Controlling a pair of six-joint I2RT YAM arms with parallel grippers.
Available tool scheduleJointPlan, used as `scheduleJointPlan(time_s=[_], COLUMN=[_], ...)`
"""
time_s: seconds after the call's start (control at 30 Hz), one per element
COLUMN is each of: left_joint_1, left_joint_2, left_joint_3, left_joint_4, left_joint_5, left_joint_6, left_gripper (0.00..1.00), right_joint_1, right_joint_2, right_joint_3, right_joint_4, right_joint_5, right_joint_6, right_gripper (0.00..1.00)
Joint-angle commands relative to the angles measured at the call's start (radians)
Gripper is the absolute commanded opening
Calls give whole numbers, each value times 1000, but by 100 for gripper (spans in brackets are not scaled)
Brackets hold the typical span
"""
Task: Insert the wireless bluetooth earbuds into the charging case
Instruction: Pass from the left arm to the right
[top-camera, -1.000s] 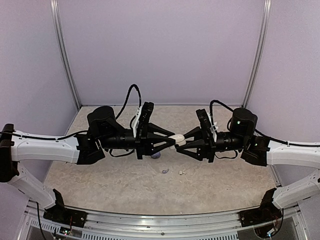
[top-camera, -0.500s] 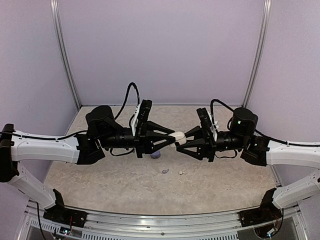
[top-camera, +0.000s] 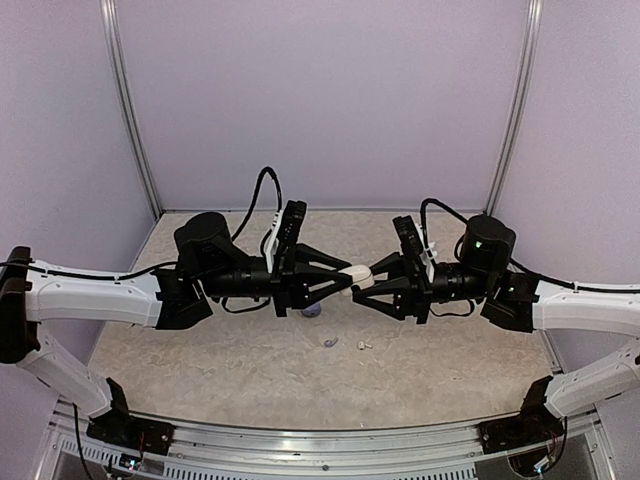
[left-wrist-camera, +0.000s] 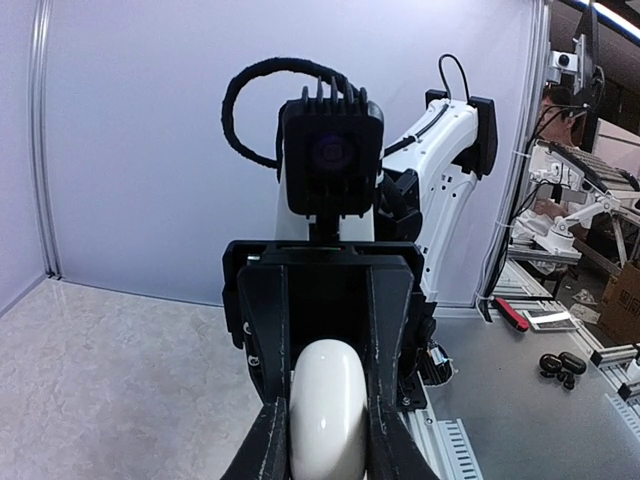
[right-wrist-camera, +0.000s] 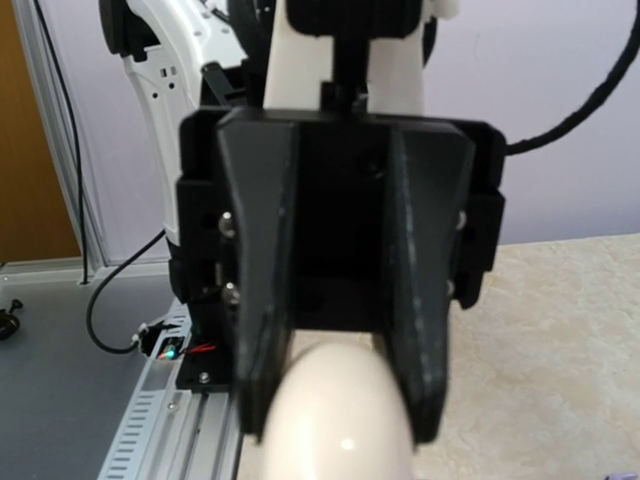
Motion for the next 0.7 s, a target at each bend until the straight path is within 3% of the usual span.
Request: scheduleJointPlan(time_s=[0.0,0.1,0.27,0.33,0.67], left_joint_1=[-5,-4,-4,-4,30], left_joint_2=[6,3,-5,-5,-38], left_joint_3=[3,-3,2,7,-1], left_joint_4=[27,28,0,-16,-4], left_joint_5=[10,-1,-44,-72,-156], left_joint_6=[4,9,20,19,-11], left_gripper=[2,3,32,37,39], right_joint_1=[-4,-4,-5,-4,-4], right_joint_2=[-1,2,4,2,1], right_joint_3=[22,25,32,35,38], right_joint_4=[10,4,-22,-30,-72], right_joint_5=[-3,0,10,8,2], right_joint_6=[5,3,-19,-29,-65], right_gripper=[30,26,19,17,8])
